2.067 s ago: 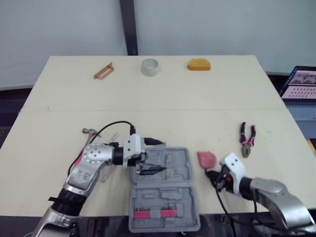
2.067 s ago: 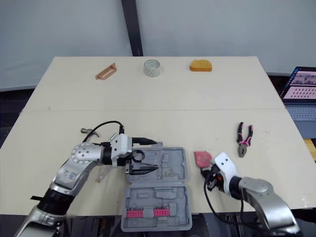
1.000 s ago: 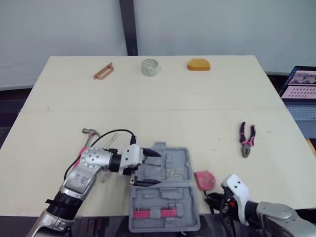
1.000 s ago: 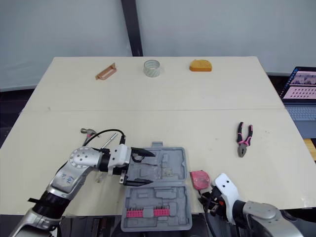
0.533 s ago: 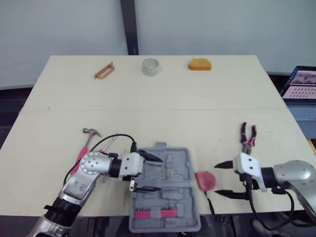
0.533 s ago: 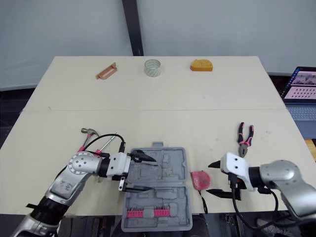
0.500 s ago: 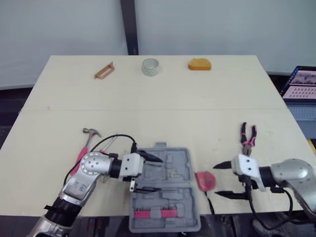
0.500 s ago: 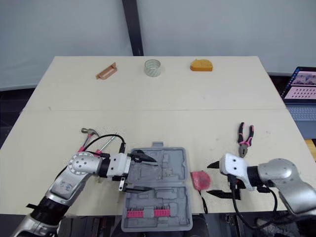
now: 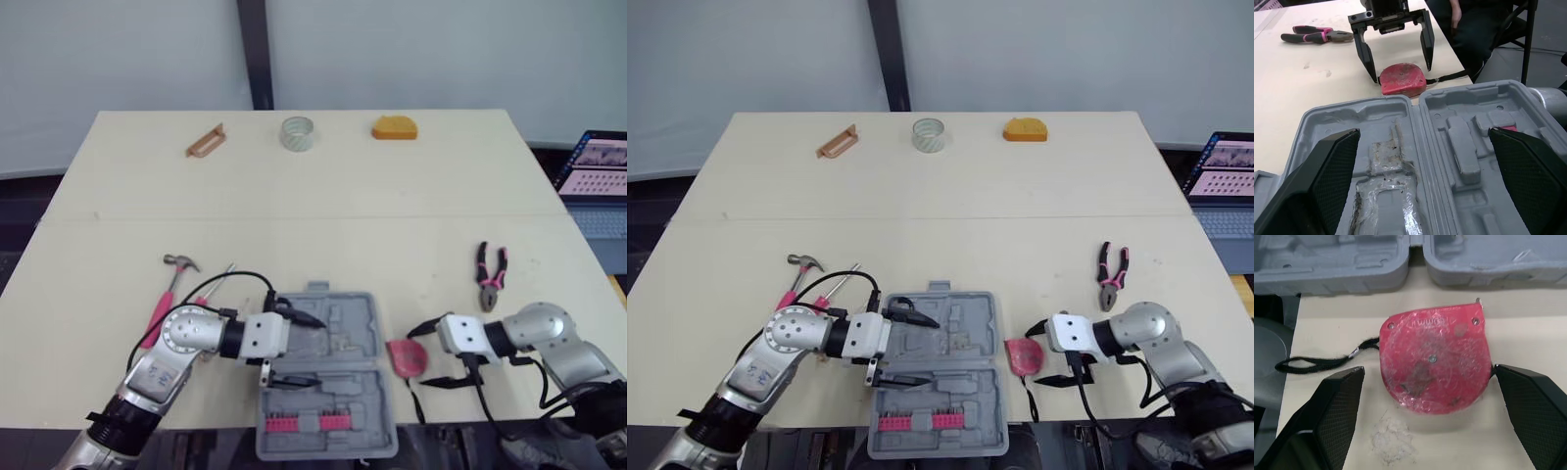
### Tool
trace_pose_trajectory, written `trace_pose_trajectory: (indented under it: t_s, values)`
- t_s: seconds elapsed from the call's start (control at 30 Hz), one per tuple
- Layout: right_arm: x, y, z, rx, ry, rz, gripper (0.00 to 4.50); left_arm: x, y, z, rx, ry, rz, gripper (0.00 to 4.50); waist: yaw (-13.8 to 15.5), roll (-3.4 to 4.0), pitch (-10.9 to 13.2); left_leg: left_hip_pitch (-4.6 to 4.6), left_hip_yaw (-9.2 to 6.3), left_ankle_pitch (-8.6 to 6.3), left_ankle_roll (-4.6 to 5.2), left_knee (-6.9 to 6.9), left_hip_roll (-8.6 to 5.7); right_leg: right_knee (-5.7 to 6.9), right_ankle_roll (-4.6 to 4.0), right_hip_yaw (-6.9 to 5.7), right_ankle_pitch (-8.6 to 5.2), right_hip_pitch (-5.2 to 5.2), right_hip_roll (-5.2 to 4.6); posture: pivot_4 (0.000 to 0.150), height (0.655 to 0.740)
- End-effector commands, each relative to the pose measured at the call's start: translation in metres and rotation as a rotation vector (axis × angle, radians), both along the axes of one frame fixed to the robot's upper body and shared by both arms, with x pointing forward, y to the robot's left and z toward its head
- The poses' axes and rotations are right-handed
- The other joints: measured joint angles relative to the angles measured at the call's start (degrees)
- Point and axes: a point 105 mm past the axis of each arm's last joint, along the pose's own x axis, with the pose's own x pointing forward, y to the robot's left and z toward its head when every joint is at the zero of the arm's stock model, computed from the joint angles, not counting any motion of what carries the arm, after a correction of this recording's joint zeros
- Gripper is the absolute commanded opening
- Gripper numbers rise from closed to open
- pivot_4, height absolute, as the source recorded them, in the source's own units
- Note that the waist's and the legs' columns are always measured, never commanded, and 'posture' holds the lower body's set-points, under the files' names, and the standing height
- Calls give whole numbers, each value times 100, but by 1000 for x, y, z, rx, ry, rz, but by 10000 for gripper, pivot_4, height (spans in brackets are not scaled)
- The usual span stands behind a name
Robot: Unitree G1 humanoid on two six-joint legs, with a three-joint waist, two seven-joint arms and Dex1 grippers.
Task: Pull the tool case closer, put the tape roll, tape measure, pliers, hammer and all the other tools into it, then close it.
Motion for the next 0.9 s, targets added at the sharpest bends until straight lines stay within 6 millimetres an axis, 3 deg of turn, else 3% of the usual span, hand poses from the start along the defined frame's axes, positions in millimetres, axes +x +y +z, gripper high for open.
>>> trace_pose_trajectory:
  t_s: [0.03, 0.4, 0.57, 0.77, 0.9]
  values:
    - [1, 4, 0, -3, -23, 33, 44865, -2, -3, 9, -13, -39, -11, 45000, -2, 0, 0, 0, 0, 0, 0, 0, 0, 0, 0, 0, 0, 0, 0, 1500, 7400]
    - [8, 13, -4, 25, -62, 29, 44865, -2, -4, 11, -7, -37, -6, 45000, -1, 0, 0, 0, 0, 0, 0, 1, 0, 1, 0, 0, 0, 0, 0, 1500, 7400]
    - [8, 9, -6, 8, -66, 29, 29393, -1, -4, 12, -8, -35, 0, 45000, 4, 0, 0, 0, 0, 0, 0, 1, 0, 1, 0, 0, 0, 0, 0, 1500, 7400]
    - [8, 7, 3, 33, -47, -9, 29396, 0, -3, 12, -16, -27, 23, 45000, 5, 1, 0, 0, 0, 0, 0, 1, 0, 1, 0, 0, 0, 1, 0, 1500, 7400]
    - [10, 15, 28, 94, -13, -68, 29396, 5, 1, 13, -21, -30, 66, 45000, 2, 1, 0, 0, 0, 0, 0, 1, 0, 1, 0, 0, 0, 0, 0, 1500, 7400]
